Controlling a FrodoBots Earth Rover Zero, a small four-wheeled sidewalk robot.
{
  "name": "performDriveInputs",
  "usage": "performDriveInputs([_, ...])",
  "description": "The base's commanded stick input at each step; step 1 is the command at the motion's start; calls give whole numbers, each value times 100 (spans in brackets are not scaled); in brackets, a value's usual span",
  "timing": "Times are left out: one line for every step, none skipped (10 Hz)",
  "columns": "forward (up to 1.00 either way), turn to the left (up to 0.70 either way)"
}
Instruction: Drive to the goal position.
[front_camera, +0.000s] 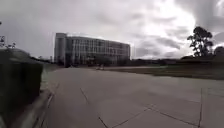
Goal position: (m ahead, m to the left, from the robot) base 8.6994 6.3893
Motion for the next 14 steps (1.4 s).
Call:
performDriveInputs([20, 0])
performDriveInputs([53, 0])
performDriveInputs([70, 0])
performDriveInputs([70, 0])
performDriveInputs([70, 0])
performDriveInputs([70, 0])
performDriveInputs([70, 0])
performDriveInputs([70, 0])
performDriveInputs([70, 0])
performDriveInputs([70, 0])
performDriveInputs([70, 0])
performDriveInputs([70, 0])
performDriveInputs([70, 0])
performDriveInputs([70, 0])
